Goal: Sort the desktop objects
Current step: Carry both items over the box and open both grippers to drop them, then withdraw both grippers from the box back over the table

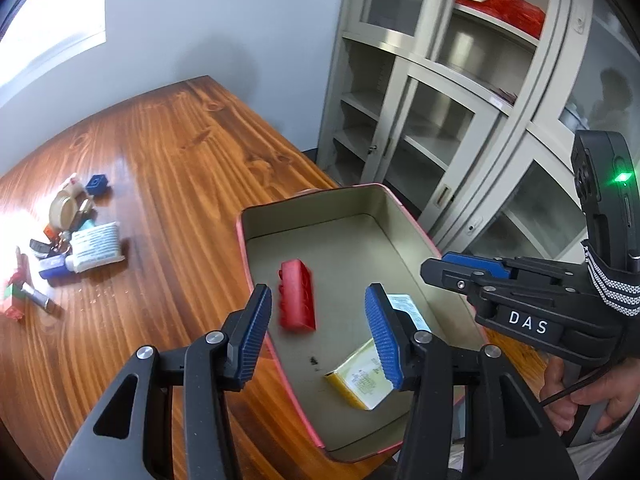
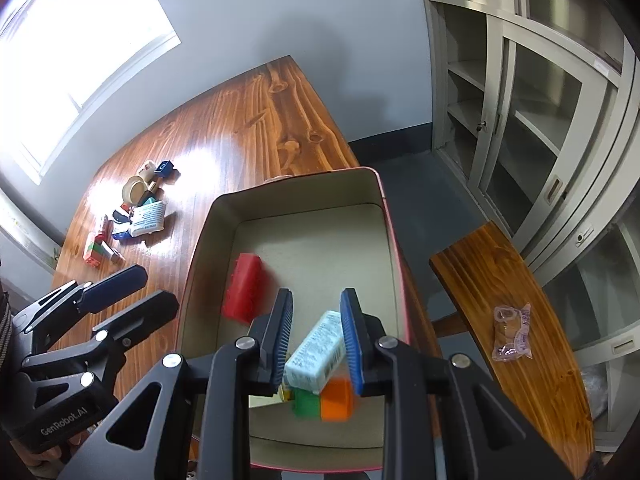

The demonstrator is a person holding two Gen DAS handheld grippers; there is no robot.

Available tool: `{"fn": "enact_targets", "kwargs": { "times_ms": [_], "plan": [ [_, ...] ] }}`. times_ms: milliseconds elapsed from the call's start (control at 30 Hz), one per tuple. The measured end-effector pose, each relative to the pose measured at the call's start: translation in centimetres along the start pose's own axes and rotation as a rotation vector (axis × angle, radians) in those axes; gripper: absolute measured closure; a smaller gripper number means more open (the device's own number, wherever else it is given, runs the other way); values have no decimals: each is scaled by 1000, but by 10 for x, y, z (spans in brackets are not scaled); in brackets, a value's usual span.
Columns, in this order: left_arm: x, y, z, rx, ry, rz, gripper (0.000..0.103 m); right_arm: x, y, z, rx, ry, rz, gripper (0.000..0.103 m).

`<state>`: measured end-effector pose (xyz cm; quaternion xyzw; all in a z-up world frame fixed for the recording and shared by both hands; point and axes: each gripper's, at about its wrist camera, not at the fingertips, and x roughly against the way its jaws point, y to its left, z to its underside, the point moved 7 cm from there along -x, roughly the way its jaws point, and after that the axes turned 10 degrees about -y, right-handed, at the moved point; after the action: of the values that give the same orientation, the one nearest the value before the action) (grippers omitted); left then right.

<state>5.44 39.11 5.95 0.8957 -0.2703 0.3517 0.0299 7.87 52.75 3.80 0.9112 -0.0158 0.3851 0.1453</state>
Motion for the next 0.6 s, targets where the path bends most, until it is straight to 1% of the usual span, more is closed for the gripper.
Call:
{"fn": "enact_targets", "kwargs": {
  "times_ms": [233,267,300,333,367,400,467,600],
  "plan": [
    [15,35,6,62,-6,-68,50,-7,26,-3,32,3,-34,75],
    [18,40,8,76,-7,-80,50,-8,32,-4,43,4,-42,72],
    [21,47,10,90,-8,-94,50,-9,37,-4,51,4,-49,64],
    [24,52,11,102,-10,-106,50,-10,44,-5,63,2,-58,60],
    [27,59,14,115,-11,-118,50,-10,51,-5,75,-2,-66,51],
    [31,66,16,128,-12,-132,50,-10,55,-6,85,-6,-74,45],
    [39,79,21,153,-13,-157,50,-11,70,-7,109,-10,-95,42],
    [52,104,31,201,-13,-210,50,-17,95,-4,145,4,-132,39]
  ]
}}
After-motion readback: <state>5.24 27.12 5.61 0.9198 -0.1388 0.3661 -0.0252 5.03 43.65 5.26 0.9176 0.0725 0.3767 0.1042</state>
